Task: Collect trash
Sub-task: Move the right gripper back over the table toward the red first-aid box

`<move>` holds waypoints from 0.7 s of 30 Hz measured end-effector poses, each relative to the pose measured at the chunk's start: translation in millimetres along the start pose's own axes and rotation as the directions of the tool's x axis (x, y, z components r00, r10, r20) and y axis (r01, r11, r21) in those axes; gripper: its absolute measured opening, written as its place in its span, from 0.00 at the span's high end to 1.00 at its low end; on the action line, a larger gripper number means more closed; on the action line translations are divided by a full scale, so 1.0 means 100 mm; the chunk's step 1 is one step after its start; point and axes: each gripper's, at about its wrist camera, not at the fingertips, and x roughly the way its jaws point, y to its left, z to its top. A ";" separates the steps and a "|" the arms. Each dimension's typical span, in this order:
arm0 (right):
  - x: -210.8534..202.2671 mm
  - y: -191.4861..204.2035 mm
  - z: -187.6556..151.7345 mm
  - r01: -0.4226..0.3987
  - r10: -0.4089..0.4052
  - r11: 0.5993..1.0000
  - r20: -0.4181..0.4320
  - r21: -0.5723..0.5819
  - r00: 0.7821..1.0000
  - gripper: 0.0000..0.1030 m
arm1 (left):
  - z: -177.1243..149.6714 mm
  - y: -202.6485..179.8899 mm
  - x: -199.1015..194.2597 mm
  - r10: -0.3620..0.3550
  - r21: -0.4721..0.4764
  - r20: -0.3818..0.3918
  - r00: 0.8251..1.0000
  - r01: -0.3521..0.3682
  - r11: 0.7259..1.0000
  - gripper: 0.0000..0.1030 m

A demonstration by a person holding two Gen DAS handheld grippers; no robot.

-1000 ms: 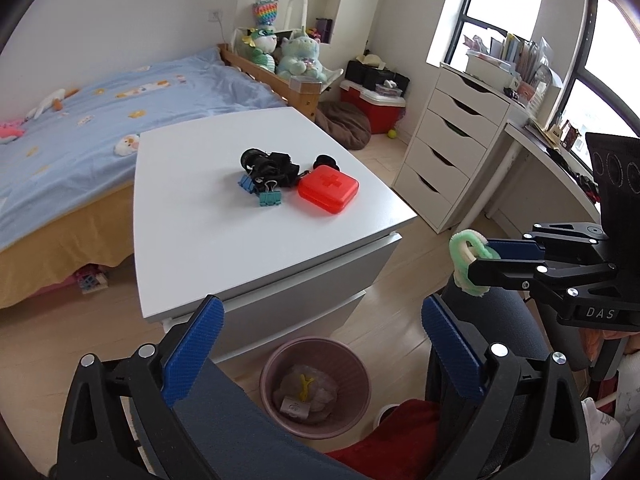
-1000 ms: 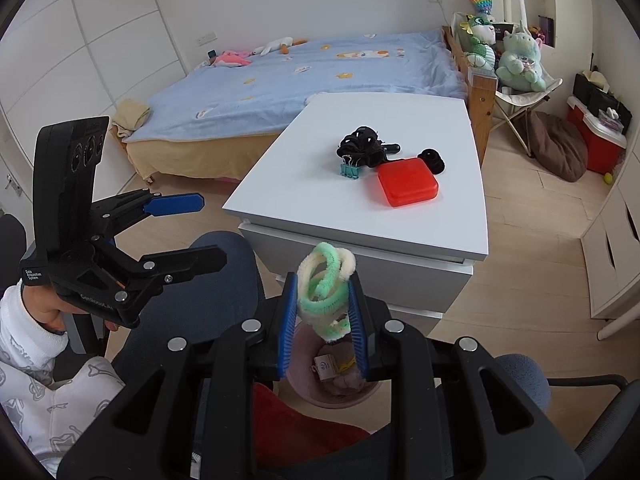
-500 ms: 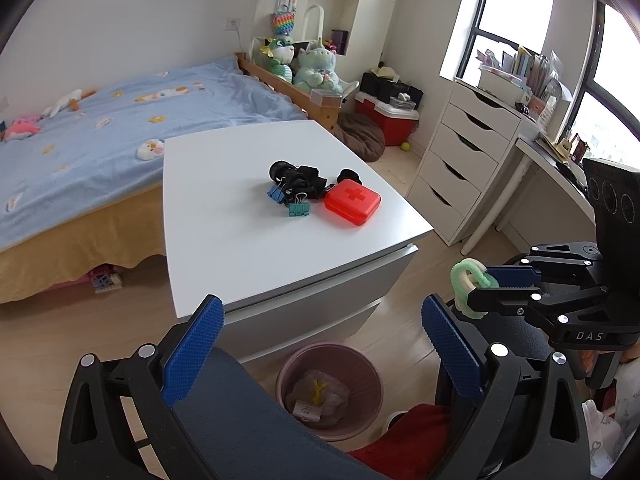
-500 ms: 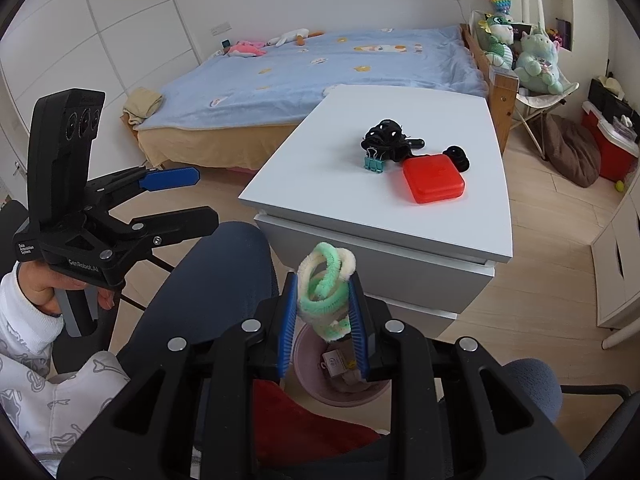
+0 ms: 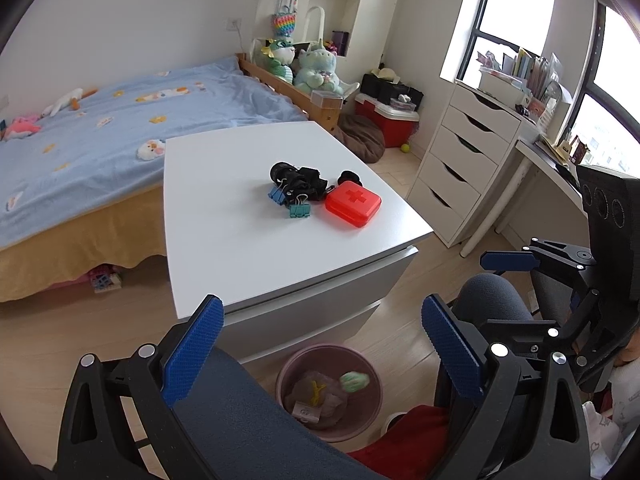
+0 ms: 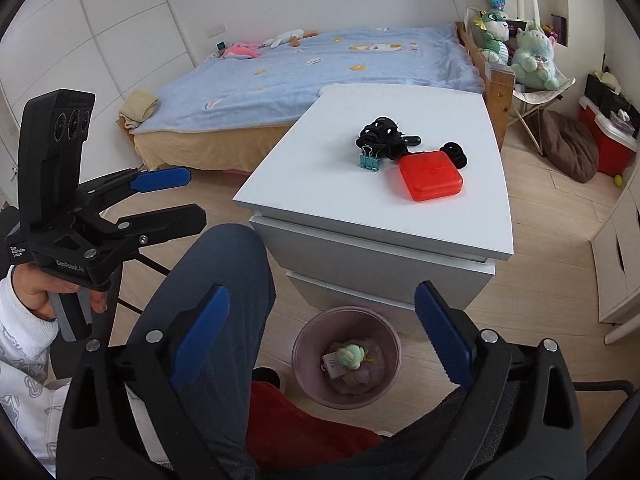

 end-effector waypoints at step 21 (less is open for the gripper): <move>0.01 -0.21 0.08 0.054 -0.055 0.997 0.014 0.054 0.998 0.05 | 0.03 -0.01 0.11 -0.020 -0.014 -0.006 1.000 0.020 1.000 0.07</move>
